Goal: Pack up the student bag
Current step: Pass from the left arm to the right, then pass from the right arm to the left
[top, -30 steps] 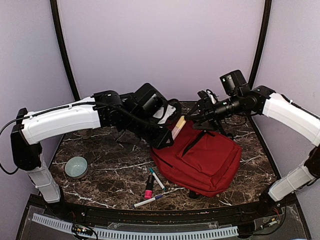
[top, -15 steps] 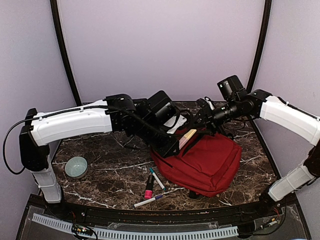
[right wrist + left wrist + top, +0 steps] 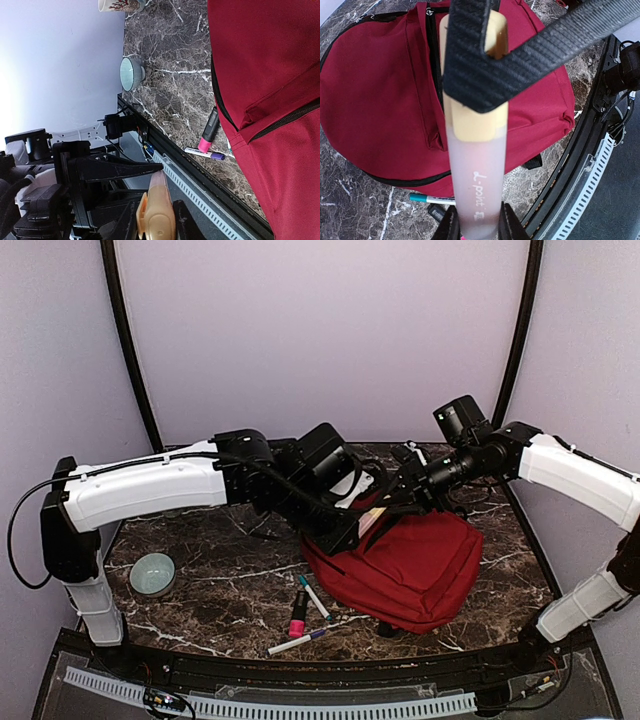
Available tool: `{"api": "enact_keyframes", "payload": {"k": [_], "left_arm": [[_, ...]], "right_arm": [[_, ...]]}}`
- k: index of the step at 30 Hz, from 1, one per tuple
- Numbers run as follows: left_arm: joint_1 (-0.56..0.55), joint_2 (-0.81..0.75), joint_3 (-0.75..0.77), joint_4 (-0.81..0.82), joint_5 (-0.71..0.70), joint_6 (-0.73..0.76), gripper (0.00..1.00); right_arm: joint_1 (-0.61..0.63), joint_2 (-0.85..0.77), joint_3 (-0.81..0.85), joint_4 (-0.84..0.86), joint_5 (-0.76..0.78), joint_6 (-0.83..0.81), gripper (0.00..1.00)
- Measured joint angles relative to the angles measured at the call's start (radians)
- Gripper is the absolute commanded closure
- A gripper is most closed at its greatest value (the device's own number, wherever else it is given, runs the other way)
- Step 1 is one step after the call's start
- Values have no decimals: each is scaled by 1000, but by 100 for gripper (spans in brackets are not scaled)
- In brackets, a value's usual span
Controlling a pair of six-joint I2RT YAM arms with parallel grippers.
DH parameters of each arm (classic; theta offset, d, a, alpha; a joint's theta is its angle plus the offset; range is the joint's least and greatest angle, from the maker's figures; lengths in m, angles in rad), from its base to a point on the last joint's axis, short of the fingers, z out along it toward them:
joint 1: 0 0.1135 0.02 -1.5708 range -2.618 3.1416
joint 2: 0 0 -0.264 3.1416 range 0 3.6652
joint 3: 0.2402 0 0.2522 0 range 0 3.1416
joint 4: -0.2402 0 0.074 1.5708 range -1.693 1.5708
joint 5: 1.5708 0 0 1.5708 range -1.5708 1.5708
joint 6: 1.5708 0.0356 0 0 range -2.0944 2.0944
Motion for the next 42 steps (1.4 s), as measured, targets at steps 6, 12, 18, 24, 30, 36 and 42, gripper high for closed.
{"api": "enact_keyframes", "payload": {"k": [6, 12, 18, 24, 30, 36, 42], "left_arm": [[-1, 1, 0, 0, -3, -8, 69], [-3, -4, 0, 24, -46, -40, 4], [16, -99, -20, 92, -54, -101, 17], [179, -398, -282, 371, 147, -255, 28], [305, -560, -474, 713, 323, -452, 31], [306, -502, -538, 978, 450, -616, 40], [306, -425, -540, 1103, 481, -697, 47]], "right_arm": [[0, 0, -1, -2, 0, -8, 89], [0, -9, -1, 14, 15, 0, 90], [-1, -76, -22, 177, 60, 74, 91], [-8, -189, -140, 485, 99, 186, 92], [-9, -217, -209, 741, 116, 262, 92], [-9, -235, -300, 1027, 127, 367, 93], [-9, -235, -321, 1183, 134, 441, 95]]}}
